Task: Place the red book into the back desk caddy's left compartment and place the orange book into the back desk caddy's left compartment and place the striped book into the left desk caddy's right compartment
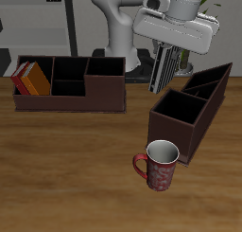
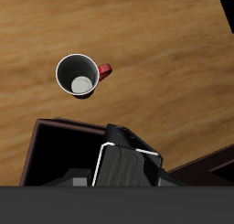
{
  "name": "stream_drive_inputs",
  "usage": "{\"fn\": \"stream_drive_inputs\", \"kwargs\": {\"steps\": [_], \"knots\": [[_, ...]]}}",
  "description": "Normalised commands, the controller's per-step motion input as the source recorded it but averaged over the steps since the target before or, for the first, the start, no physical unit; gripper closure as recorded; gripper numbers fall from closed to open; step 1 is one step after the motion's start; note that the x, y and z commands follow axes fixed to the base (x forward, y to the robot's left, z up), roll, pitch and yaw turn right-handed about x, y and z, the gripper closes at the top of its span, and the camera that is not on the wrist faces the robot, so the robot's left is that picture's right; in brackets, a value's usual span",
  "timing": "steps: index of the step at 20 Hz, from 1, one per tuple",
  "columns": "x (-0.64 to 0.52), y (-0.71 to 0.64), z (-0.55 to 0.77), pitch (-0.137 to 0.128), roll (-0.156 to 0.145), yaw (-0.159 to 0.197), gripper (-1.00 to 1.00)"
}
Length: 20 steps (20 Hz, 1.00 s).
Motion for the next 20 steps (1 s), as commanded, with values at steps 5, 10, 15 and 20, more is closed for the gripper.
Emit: {"fn": "stream_drive_inputs", "kwargs": {"steps": [5,10,15,20], "knots": [[0.01,0.25,-0.14,0.026,-0.037,-0.065,1.00],[-0.25,0.44,-0.04,-0.001,0.013,-0.094,1.00],[-0.07,0.34,0.06,-0.039,0.049,-0.008,1.00],[0.19,-0.04,-0.25,0.001,0.001,0.017,1.00]]}}
